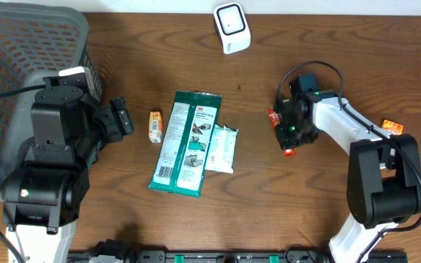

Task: Scan the item barcode
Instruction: 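Raise the Nescafe stick to the white scanner with the right gripper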

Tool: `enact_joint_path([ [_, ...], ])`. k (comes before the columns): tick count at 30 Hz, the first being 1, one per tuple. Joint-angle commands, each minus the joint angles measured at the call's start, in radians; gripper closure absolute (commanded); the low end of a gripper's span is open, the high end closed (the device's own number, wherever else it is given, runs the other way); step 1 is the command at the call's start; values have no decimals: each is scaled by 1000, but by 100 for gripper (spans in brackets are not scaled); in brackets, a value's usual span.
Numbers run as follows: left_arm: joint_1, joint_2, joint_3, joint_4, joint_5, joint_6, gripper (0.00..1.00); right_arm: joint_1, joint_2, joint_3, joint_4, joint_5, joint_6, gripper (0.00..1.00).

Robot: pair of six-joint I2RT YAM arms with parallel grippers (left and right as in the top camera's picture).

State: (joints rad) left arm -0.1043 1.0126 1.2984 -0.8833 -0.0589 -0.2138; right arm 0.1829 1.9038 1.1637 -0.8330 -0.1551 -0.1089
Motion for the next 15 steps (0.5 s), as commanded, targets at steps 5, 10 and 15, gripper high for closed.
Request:
enact_joint_path([
  [5,6,0,9,1,-6,-6,13,9,-138,116,-122,-16,192,99],
  [10,6,0,9,1,-6,-6,13,9,-168,296,-311,-18,190,99],
  [15,6,0,9,1,-6,-6,13,18,-167,475,-432,-11,192,99],
])
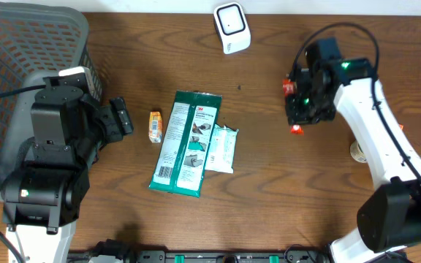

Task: Scan the item barcode
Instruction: 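Raise the Nescafe stick to the white scanner with the right gripper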

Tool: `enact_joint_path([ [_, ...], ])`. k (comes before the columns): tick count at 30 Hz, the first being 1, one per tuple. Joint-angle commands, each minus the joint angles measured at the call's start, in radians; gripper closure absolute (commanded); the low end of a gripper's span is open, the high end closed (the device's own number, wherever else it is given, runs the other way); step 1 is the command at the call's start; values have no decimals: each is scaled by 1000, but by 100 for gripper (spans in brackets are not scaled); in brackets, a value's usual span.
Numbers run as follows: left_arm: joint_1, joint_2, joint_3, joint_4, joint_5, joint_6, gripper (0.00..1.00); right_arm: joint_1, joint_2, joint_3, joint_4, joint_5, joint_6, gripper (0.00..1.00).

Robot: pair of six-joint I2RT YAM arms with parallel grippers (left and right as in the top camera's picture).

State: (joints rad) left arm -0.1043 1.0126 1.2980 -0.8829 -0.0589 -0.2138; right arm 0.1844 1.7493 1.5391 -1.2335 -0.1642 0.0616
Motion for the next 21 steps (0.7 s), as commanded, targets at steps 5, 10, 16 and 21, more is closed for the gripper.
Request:
enact_joint_path([
  [5,6,0,10,0,-6,-6,13,46,-13,254,-63,-2,68,99],
  [10,6,0,10,0,-6,-6,13,74,-13,337,-30,3,98,99],
  [16,6,0,10,0,-6,-6,13,100,32,336,0,40,99,99],
  [21,6,0,10,0,-6,-6,13,111,128,336,18,43,65,99],
])
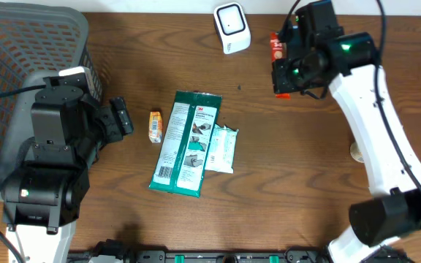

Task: Scan the item barcode
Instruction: 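Raise the Nescafe stick to the white scanner with the right gripper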

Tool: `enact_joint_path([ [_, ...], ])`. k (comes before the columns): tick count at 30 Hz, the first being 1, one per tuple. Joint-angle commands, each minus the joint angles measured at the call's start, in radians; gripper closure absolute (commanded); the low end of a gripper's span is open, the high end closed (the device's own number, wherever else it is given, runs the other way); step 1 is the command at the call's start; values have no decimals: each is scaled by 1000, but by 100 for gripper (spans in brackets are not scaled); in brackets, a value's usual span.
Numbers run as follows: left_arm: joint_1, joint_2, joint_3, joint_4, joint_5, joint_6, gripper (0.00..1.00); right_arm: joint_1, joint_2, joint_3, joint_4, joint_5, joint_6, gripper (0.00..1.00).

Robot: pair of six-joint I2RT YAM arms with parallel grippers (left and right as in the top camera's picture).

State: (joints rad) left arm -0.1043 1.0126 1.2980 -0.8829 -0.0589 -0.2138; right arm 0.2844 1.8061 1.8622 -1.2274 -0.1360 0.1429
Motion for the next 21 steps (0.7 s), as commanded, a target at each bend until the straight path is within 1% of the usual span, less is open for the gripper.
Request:
enact_joint_path([
  [1,6,-1,10,0,-6,-6,13,16,95,13,22,15,-43,99],
  [3,6,-1,10,0,-6,-6,13,25,135,13,46,19,-83,99],
  [6,6,0,10,0,-6,-6,13,36,190,13,96,35,-89,99],
  [10,6,0,10,0,-6,-6,13,43,277,13,198,35,-109,99],
  [14,6,0,10,0,-6,-6,13,50,359,13,291,35,-161,99],
  [19,6,0,10,0,-6,-6,13,52,429,13,396,42,-189,99],
  [21,6,-1,10,0,-6,-6,13,57,453,13,441,40,-228,99],
])
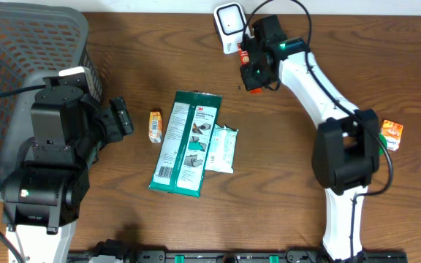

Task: Scan the item barcode
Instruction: 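Raise the Nescafe stick to the white scanner with the right gripper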

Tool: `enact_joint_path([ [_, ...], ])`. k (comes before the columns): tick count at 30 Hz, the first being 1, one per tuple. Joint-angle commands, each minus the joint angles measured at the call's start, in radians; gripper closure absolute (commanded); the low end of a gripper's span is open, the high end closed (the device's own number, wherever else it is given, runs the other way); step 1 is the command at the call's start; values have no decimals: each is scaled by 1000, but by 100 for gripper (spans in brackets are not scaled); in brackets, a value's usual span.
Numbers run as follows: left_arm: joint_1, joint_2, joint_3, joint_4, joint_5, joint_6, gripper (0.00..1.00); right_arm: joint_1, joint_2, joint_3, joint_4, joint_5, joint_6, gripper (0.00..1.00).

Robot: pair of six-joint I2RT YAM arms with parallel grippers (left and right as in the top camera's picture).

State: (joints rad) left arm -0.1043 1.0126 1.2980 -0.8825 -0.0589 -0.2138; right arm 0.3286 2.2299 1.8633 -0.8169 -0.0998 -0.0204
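My right gripper (248,64) is at the back of the table, shut on a small red item (252,86) and held right beside the white barcode scanner (230,25), just to its right. Only red bits of the item show past the fingers. My left gripper (123,117) rests at the left, near the basket, away from the items; its jaw state does not show. On the table's middle lie a green 3M packet (186,142), a white packet (221,148) and a small orange box (155,125).
A grey mesh basket (20,51) fills the back left corner. An orange packet (392,133) lies at the right edge. The left arm's bulk (46,168) covers the table's left side.
My right gripper has moved left and slightly nearer with the red item, from right of the scanner to right beside it. The left arm and the table items are unchanged.
My right gripper was low on the table at the right, shut on the red item. Then it held the item higher and farther back. It was then at the back, right of the scanner, and now sits close against the scanner.
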Motion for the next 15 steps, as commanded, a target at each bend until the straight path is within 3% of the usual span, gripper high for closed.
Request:
enact_joint_path([
  [1,6,0,10,0,-6,-6,13,17,39,12,47,2,-97,99],
  [5,6,0,10,0,-6,-6,13,29,59,12,63,-2,-218,99],
  [15,6,0,10,0,-6,-6,13,32,59,103,0,2,-160,99],
])
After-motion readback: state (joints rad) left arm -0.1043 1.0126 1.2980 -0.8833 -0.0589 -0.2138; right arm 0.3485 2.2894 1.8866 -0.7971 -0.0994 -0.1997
